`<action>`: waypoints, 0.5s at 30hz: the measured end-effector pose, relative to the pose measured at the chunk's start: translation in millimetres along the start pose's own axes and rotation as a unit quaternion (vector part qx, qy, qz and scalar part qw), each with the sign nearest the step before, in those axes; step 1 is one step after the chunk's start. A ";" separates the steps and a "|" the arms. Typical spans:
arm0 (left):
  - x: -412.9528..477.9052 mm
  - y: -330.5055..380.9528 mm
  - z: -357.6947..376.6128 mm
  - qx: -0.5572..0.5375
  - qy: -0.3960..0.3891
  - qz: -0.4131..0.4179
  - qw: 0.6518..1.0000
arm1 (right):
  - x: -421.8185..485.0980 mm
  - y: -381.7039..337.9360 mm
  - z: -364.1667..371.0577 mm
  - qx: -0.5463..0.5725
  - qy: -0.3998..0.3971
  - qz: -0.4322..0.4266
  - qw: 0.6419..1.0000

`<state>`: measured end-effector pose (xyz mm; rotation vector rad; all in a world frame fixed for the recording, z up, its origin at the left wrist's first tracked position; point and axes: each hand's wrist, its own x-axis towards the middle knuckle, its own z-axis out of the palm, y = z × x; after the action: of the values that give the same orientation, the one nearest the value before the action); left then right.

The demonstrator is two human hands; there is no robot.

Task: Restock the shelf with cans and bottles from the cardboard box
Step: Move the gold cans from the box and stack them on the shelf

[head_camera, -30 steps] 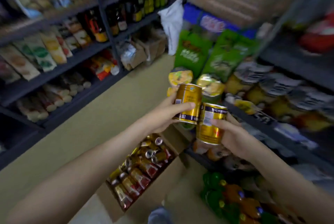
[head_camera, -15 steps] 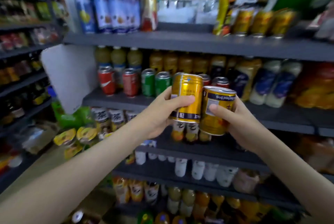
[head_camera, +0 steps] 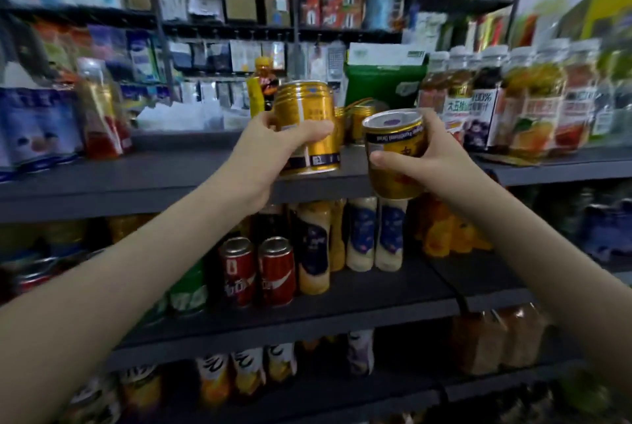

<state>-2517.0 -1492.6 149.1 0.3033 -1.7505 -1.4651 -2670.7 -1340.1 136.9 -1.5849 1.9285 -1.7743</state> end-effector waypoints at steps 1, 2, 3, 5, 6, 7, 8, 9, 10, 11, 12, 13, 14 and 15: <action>14.2 -1.7 0.7 0.006 0.011 0.007 1.000 | 15.6 8.7 -5.6 0.014 0.015 0.014 1.000; 26.9 -4.0 1.4 0.016 0.025 0.013 0.999 | 30.7 17.7 -11.5 0.032 0.025 0.031 0.999; 38.5 -6.9 2.7 0.026 0.037 0.018 0.999 | 44.5 25.7 -17.4 0.047 0.029 0.047 0.997; 58.8 -14.7 5.2 0.038 0.055 0.020 0.998 | 68.4 41.3 -28.4 0.029 0.013 0.058 0.998; 67.4 -19.6 6.9 0.047 0.061 0.019 0.997 | 78.6 48.4 -33.1 0.006 -0.004 0.060 0.998; 75.6 -25.1 9.1 0.060 0.059 0.017 0.996 | 87.5 55.5 -37.8 -0.016 -0.021 0.061 0.998; 82.1 -29.6 11.3 0.078 0.055 0.014 0.995 | 96.3 62.1 -41.9 -0.031 -0.036 0.061 0.997; 86.3 -32.9 14.7 0.095 0.051 0.010 0.994 | 104.5 66.8 -45.6 -0.044 -0.050 0.056 0.996; 89.2 -35.4 18.3 0.111 0.049 0.005 0.993 | 112.4 69.6 -49.3 -0.064 -0.064 0.045 0.995; 92.3 -38.0 21.4 0.118 0.050 0.000 0.992 | 119.9 70.3 -53.0 -0.096 -0.080 0.023 0.992; 94.7 -39.9 25.1 0.122 0.053 -0.006 0.991 | 127.8 70.4 -57.5 -0.145 -0.100 -0.008 0.984; 97.3 -42.0 28.7 0.125 0.058 -0.009 0.990 | 135.7 70.6 -61.5 -0.207 -0.123 -0.046 0.969; 99.6 -44.0 32.1 0.130 0.066 -0.012 0.989 | 142.7 71.7 -65.3 -0.274 -0.147 -0.090 0.946; 102.7 -46.3 35.9 0.135 0.074 -0.013 0.988 | 149.5 73.6 -68.2 -0.342 -0.168 -0.130 0.915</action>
<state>-2622.2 -1546.6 151.2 0.5631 -1.8287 -1.1891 -2828.5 -1412.5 184.6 -2.2518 2.3689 -0.7879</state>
